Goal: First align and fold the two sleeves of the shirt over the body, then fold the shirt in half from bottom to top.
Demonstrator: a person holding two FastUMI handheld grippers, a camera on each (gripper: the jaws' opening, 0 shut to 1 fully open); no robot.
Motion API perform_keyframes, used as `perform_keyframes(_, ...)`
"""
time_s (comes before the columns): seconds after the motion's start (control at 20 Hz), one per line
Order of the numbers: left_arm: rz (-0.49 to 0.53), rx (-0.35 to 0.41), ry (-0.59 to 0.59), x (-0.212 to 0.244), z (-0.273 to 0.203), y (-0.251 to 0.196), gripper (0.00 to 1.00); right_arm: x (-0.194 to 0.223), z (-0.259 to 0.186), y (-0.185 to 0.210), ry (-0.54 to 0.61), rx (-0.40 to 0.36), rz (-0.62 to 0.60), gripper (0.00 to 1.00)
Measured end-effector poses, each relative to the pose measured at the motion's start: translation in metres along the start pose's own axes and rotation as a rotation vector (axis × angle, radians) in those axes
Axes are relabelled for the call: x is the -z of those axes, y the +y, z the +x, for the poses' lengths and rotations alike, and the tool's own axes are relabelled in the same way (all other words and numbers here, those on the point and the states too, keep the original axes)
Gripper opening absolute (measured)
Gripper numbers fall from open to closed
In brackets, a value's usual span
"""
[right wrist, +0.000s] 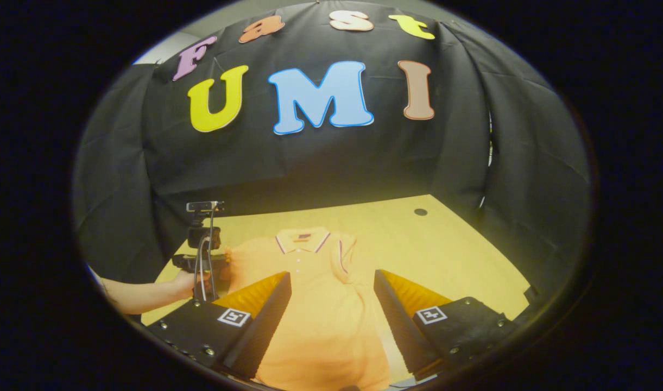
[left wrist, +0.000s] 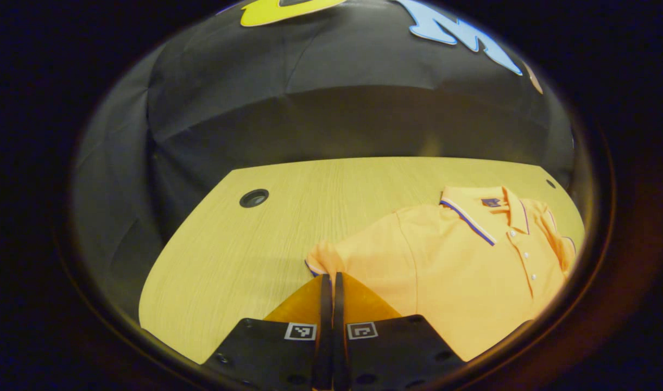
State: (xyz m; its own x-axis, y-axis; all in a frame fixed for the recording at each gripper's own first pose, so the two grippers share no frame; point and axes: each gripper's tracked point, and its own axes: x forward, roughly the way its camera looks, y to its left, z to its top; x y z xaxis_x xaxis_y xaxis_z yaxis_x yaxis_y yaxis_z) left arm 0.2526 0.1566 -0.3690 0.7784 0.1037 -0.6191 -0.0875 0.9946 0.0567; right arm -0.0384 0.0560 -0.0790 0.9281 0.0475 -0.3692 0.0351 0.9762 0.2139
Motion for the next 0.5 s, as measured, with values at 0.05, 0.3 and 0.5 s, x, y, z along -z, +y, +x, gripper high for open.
perform_keyframes(0.05, 0.000, -0.004, 0.001, 0.000, -0.002, 0.000, 0.07, 0.000, -0.002, -0.003, -0.002, 0.007, -0.001, 0.95)
perform_keyframes(0.3, -0.002, 0.016, -0.048, -0.024, -0.020, -0.015, 0.06, 0.004, -0.008, -0.017, 0.001, 0.045, 0.001, 0.95)
perform_keyframes(0.5, 0.048, 0.070, -0.093, -0.047, -0.034, -0.042, 0.06, 0.013, -0.012, -0.017, 0.006, 0.082, 0.013, 0.95)
